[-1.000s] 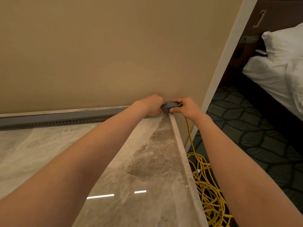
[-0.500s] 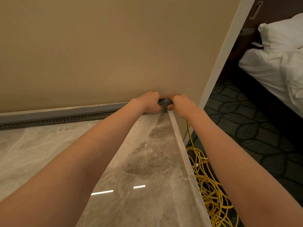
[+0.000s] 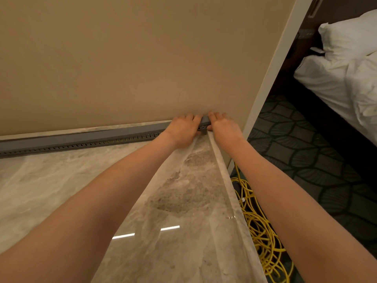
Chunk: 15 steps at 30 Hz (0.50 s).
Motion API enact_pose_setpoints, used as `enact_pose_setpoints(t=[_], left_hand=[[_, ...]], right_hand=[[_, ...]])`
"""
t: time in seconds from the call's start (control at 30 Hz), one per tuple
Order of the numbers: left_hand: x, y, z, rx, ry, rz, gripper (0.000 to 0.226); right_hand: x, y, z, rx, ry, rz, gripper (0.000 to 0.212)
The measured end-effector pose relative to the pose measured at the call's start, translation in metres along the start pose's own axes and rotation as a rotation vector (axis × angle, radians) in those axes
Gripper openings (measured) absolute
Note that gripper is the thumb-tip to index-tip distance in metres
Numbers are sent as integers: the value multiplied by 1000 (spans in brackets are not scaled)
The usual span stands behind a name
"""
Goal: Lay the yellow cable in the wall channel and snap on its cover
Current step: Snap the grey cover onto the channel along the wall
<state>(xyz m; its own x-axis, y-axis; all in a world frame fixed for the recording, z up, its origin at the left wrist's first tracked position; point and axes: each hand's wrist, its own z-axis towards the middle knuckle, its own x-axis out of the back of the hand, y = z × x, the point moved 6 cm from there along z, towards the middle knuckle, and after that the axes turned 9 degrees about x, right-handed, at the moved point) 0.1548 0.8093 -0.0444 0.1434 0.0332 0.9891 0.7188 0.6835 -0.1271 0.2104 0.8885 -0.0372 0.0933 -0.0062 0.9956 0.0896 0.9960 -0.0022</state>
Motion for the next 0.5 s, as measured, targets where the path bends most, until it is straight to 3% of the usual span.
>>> enact_pose_setpoints(t=[0.07, 0.17, 0.23, 0.3, 0.37, 0.5], left_hand=[[-2, 0, 0, 4, 5, 76, 52], [-3, 3, -2, -5, -16, 188, 51], [-1, 5, -2, -5, -13, 194, 50], [-1, 4, -1, -16, 47, 226, 48], [5, 3, -2, -45, 166, 271, 48], [-6, -1, 3, -76, 113, 200, 43]], right_hand=[[-3, 1, -2, -17, 13, 108, 47], [-4, 7, -3, -114, 101, 573, 45], [-12, 12, 0, -253, 126, 858, 42], [-19, 17, 4, -448, 127, 938, 44], [-23, 20, 12, -518, 34, 959, 38], [-13, 32, 17, -570, -194, 1134, 31]])
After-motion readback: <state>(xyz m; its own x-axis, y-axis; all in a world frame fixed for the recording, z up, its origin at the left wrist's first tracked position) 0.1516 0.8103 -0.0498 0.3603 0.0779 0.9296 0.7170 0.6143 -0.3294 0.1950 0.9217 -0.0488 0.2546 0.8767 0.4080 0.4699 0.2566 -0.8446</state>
